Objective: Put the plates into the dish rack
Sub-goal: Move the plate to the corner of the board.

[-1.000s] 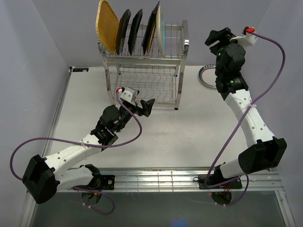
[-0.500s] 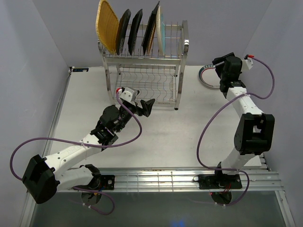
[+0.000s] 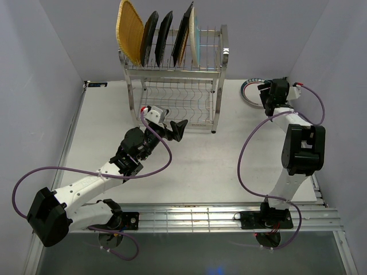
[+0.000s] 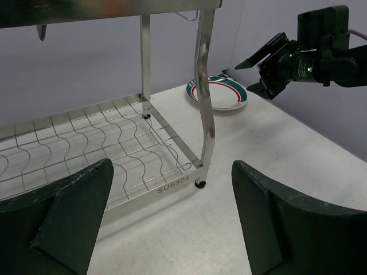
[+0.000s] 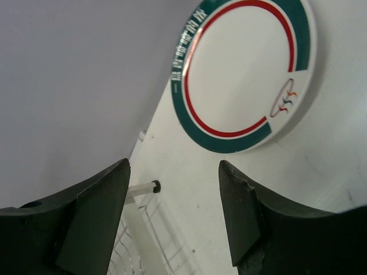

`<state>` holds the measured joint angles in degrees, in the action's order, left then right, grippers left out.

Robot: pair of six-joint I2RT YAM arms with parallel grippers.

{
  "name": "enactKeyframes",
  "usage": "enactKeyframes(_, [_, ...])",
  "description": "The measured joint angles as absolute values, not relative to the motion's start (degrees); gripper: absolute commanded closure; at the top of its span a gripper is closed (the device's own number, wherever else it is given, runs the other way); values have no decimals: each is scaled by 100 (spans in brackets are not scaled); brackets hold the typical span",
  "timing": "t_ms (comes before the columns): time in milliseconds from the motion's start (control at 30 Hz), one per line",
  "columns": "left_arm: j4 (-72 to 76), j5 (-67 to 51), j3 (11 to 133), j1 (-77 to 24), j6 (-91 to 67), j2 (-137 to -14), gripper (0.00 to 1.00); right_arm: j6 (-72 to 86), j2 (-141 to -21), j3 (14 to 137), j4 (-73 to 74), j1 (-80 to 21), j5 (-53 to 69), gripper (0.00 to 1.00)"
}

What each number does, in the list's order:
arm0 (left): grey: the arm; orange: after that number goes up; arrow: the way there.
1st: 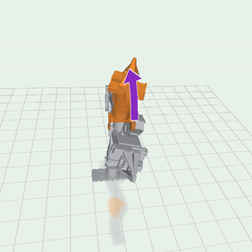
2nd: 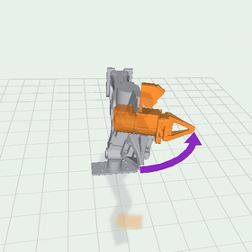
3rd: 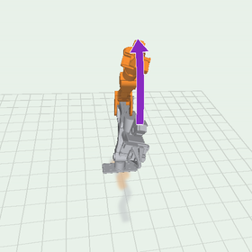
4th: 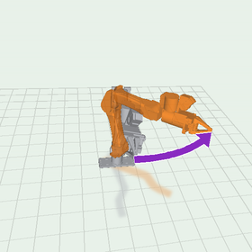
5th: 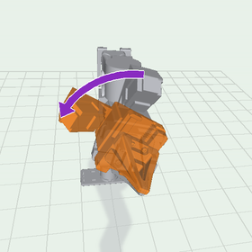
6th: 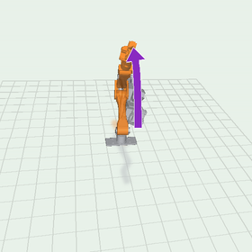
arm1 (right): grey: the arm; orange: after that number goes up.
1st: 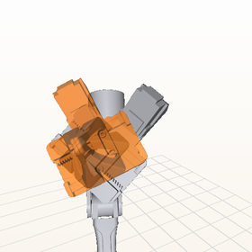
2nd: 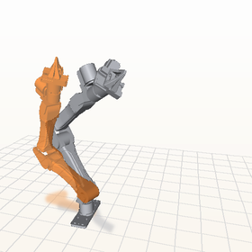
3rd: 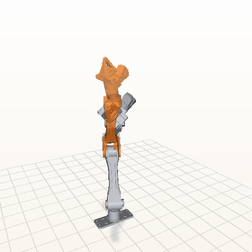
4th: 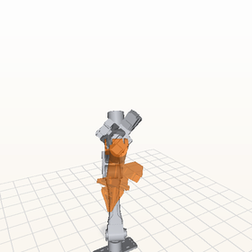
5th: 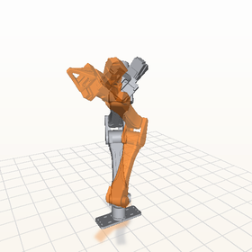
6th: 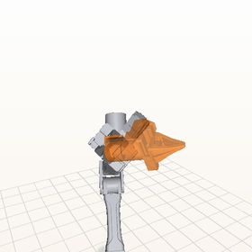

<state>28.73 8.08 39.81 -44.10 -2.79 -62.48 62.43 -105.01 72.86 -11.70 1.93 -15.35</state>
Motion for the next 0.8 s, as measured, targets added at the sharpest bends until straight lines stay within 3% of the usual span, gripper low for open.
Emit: enactKeyframes(800, [2873, 808, 3981, -4410, -274, -6368, 6, 6737, -12011, 6877, -2449, 384, -1184, 28])
